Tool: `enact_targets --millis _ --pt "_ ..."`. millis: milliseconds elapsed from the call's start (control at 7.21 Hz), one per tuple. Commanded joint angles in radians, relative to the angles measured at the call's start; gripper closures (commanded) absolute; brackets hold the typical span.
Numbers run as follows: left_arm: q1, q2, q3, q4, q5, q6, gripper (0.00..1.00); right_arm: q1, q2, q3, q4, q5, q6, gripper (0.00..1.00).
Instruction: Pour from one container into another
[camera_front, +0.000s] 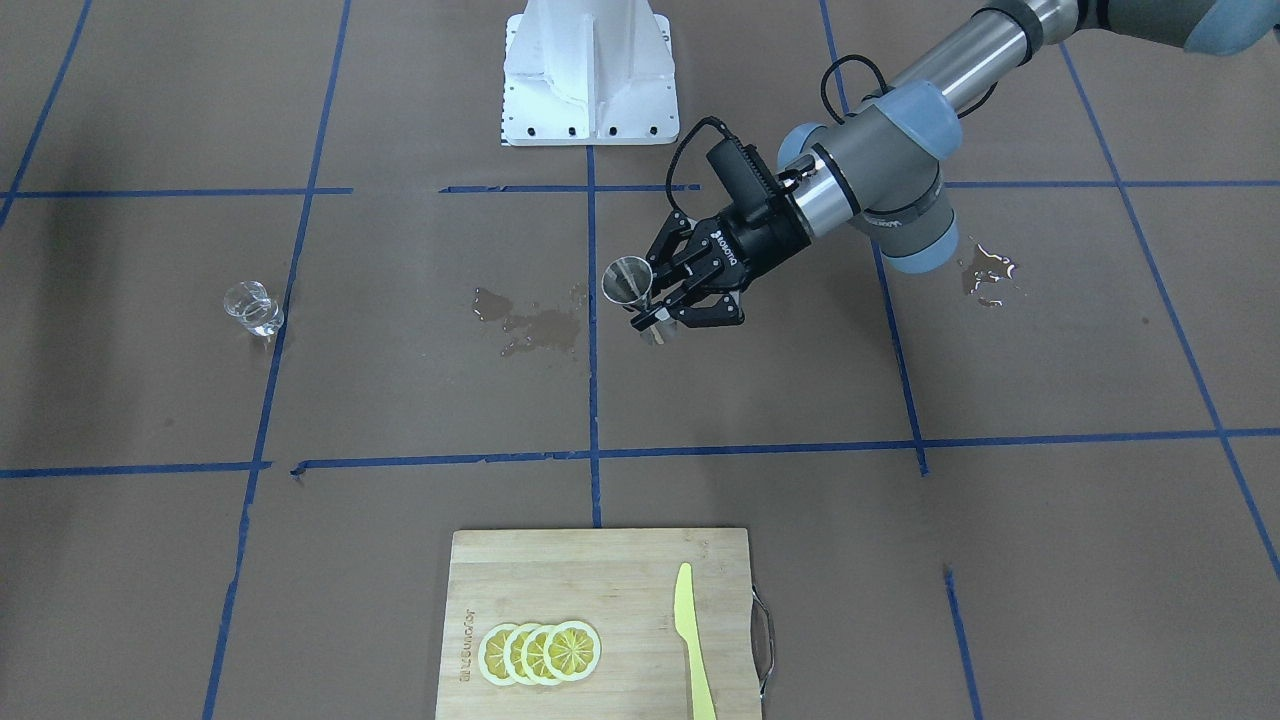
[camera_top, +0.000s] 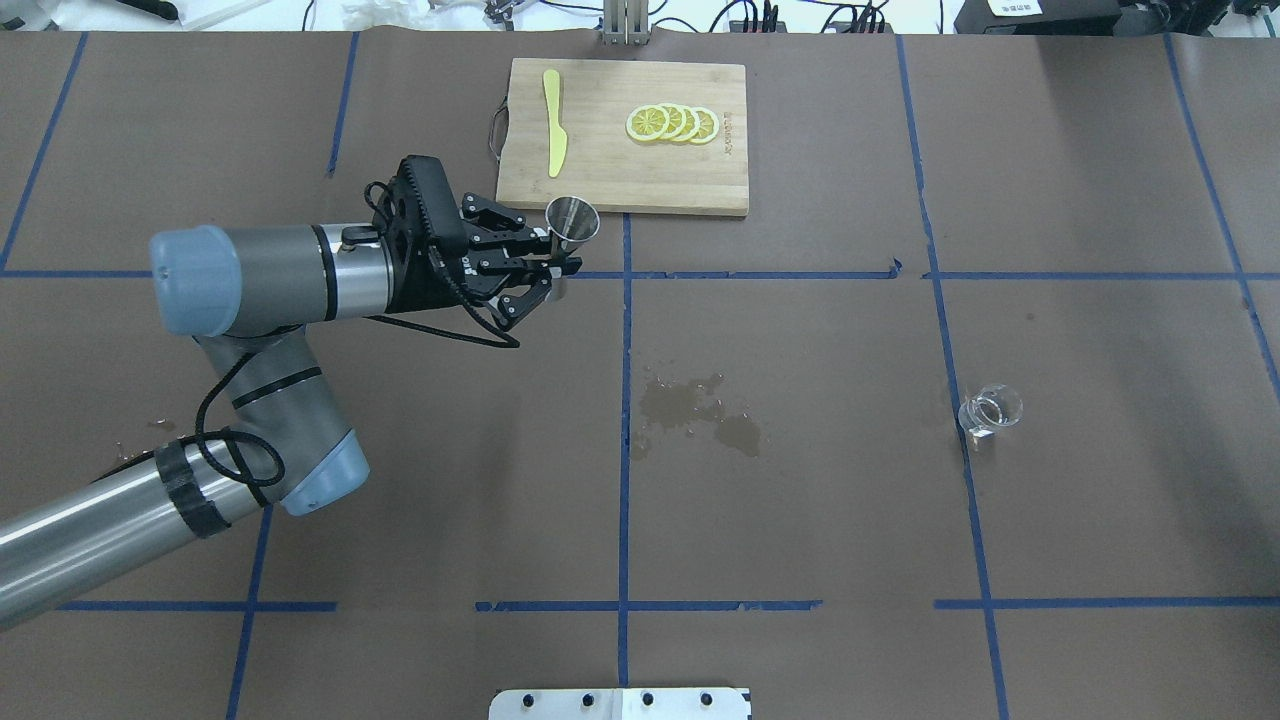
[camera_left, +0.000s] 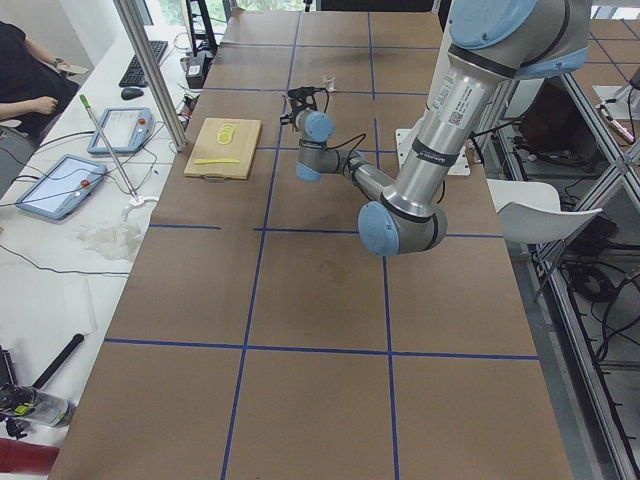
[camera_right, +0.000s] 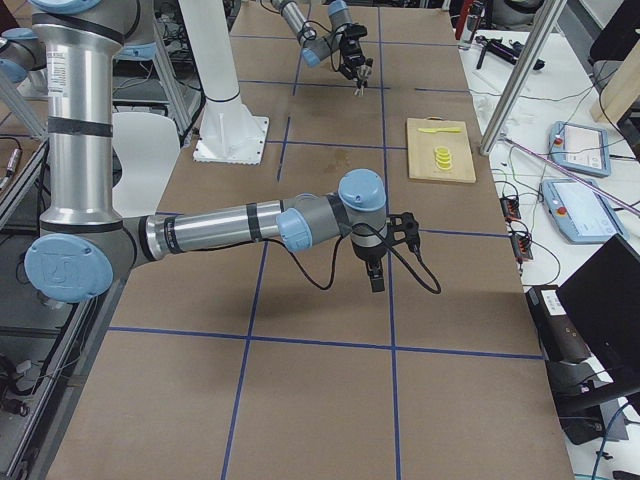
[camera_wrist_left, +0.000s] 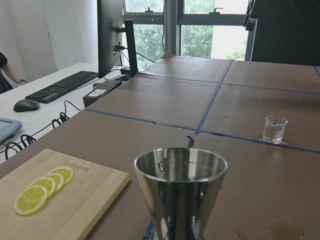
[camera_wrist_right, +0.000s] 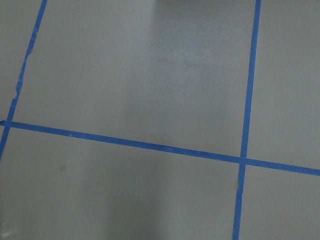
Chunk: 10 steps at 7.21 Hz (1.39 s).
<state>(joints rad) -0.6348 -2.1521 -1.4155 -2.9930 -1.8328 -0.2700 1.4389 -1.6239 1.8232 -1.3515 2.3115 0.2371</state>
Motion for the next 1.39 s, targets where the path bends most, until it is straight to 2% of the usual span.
enact_targets --millis 0,277,555,832,971,1110,1248 --pt "0.018 -0.040 0.032 -0.015 -0.014 0.047 1.00 0.000 0.004 0.001 0.000 0.000 0.001 0.00" --pt "0.020 -0.116 0.111 -0.017 -0.068 0.208 1.00 0.000 0.007 0.004 0.000 0.002 0.011 0.00" --pt "0.020 -0.126 0.112 -0.020 -0.069 0.174 1.00 -0.002 0.018 0.042 0.000 0.020 0.092 0.00" --pt "0.015 -0.117 0.112 -0.017 -0.059 0.140 1.00 -0.098 0.007 0.228 0.008 0.025 0.480 0.04" --pt "0.014 -0.115 0.112 -0.014 -0.053 0.134 1.00 -0.153 -0.004 0.266 0.071 -0.009 0.602 0.01" --pt "0.015 -0.115 0.112 -0.014 -0.036 0.130 1.00 -0.245 -0.010 0.287 0.150 -0.106 0.739 0.00" --pt "0.014 -0.114 0.112 -0.012 -0.034 0.120 1.00 -0.378 -0.014 0.322 0.185 -0.295 0.872 0.00"
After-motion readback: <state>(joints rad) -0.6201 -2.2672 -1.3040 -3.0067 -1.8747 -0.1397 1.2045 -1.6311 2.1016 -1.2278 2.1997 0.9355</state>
